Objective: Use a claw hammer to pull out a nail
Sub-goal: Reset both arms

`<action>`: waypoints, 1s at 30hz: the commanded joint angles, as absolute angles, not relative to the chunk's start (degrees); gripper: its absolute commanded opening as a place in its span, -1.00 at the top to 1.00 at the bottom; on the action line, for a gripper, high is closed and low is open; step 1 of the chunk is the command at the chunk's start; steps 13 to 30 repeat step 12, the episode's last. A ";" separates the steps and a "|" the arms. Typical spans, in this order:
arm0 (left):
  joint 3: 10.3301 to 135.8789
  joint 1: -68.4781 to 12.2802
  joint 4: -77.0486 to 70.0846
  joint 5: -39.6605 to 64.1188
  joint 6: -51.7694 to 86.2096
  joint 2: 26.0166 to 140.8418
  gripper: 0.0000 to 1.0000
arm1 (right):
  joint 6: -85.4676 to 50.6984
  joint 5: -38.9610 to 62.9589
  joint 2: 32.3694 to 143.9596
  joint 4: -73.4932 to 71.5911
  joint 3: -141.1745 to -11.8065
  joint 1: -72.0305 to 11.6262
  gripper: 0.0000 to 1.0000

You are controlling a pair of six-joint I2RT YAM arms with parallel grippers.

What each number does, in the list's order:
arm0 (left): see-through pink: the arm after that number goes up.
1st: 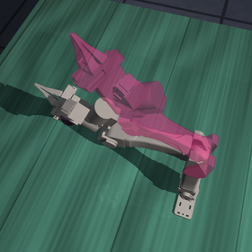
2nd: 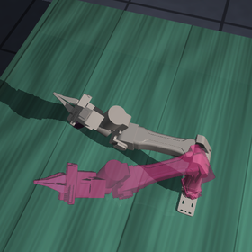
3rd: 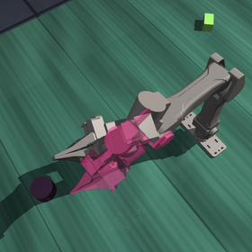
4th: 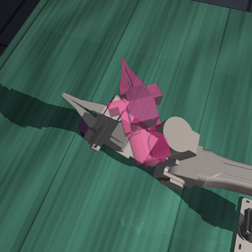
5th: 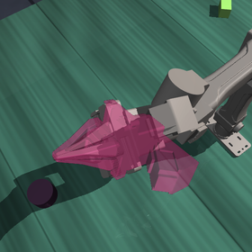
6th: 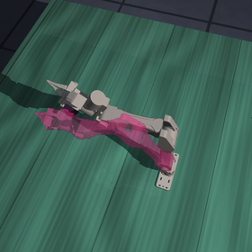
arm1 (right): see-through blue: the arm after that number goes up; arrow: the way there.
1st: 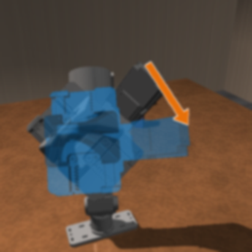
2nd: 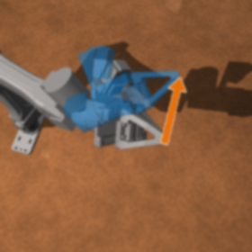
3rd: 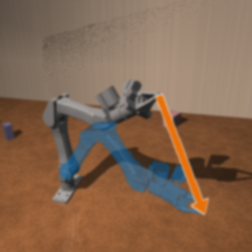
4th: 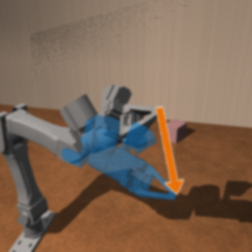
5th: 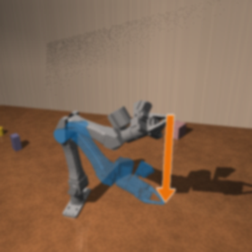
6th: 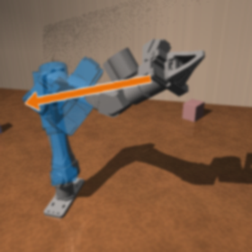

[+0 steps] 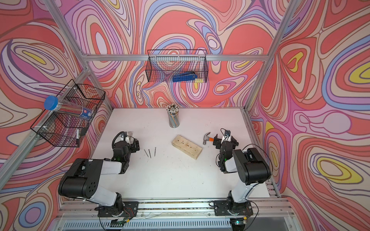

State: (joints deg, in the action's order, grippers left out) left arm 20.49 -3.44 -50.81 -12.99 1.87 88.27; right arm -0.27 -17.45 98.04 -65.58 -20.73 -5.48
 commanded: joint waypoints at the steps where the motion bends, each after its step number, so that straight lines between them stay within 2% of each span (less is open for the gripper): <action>1: 21.33 -3.36 -52.64 -12.15 1.03 89.03 -0.99 | 0.84 -17.13 98.38 -65.25 -22.09 -5.71 -0.96; 8: 22.07 -1.86 -50.71 -8.93 1.98 88.79 -0.99 | 0.80 -17.21 98.52 -65.43 -22.15 -5.71 -0.97; 30: 21.65 -1.85 -51.01 -8.96 1.87 88.45 -0.99 | 0.40 -17.03 98.44 -63.26 -23.12 -5.62 -0.97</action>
